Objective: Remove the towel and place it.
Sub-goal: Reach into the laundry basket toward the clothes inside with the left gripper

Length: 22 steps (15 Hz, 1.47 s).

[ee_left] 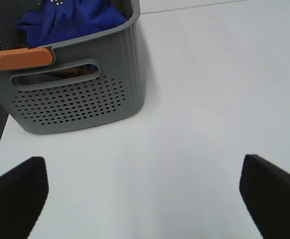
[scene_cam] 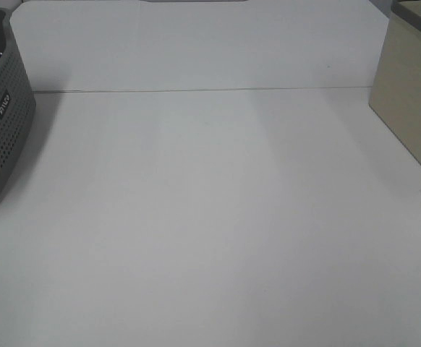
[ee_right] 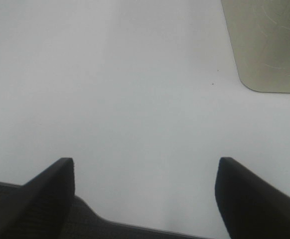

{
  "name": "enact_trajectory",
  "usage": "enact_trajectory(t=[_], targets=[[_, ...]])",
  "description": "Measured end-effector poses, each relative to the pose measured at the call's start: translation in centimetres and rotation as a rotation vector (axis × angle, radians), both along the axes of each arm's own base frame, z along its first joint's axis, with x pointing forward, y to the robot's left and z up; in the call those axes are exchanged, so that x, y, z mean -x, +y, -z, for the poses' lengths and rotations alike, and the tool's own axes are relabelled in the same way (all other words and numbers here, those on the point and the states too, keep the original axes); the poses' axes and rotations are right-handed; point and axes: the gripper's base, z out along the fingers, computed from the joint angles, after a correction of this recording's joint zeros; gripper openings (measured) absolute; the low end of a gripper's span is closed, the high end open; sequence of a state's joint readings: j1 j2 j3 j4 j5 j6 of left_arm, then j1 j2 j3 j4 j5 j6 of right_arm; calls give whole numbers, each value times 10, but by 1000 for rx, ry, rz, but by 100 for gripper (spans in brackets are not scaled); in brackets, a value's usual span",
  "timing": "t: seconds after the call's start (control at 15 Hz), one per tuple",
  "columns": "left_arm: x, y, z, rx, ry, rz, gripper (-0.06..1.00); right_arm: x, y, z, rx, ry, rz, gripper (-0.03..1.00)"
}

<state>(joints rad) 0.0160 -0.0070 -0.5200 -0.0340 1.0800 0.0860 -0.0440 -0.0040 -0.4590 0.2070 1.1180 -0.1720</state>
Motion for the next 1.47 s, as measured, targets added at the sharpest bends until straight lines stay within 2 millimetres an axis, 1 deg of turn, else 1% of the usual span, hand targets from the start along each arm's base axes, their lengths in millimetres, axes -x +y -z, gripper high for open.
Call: enact_trajectory(t=[0.6, 0.73, 0.8, 0.93, 1.0, 1.07, 1.13, 1.2, 1.27, 1.4, 1.47], targets=[[0, 0, 0, -2, 0, 1, 99, 0, 0, 0, 0, 0, 0, 76], [-2, 0, -1, -43, 13, 22, 99, 0, 0, 0, 0, 0, 0, 76], [-6, 0, -7, -78, 46, 42, 99, 0, 0, 0, 0, 0, 0, 76], [-16, 1, -26, -152, 132, 83, 99, 0, 0, 0, 0, 0, 0, 76], [-25, 2, -37, -196, 181, 108, 99, 0, 0, 0, 0, 0, 0, 76], [-34, 2, -50, -249, 212, 141, 99, 0, 0, 0, 0, 0, 0, 76], [-39, 2, -57, -278, 223, 162, 99, 0, 0, 0, 0, 0, 0, 76], [-49, 3, -72, -349, 232, 206, 99, 0, 0, 0, 0, 0, 0, 76], [-76, 4, -96, -499, 283, 318, 99, 0, 0, 0, 0, 0, 0, 76], [-106, 4, -119, -576, 302, 382, 99, 0, 0, 0, 0, 0, 0, 76], [-122, 5, -136, -594, 289, 389, 99, 0, 0, 0, 0, 0, 0, 76]])
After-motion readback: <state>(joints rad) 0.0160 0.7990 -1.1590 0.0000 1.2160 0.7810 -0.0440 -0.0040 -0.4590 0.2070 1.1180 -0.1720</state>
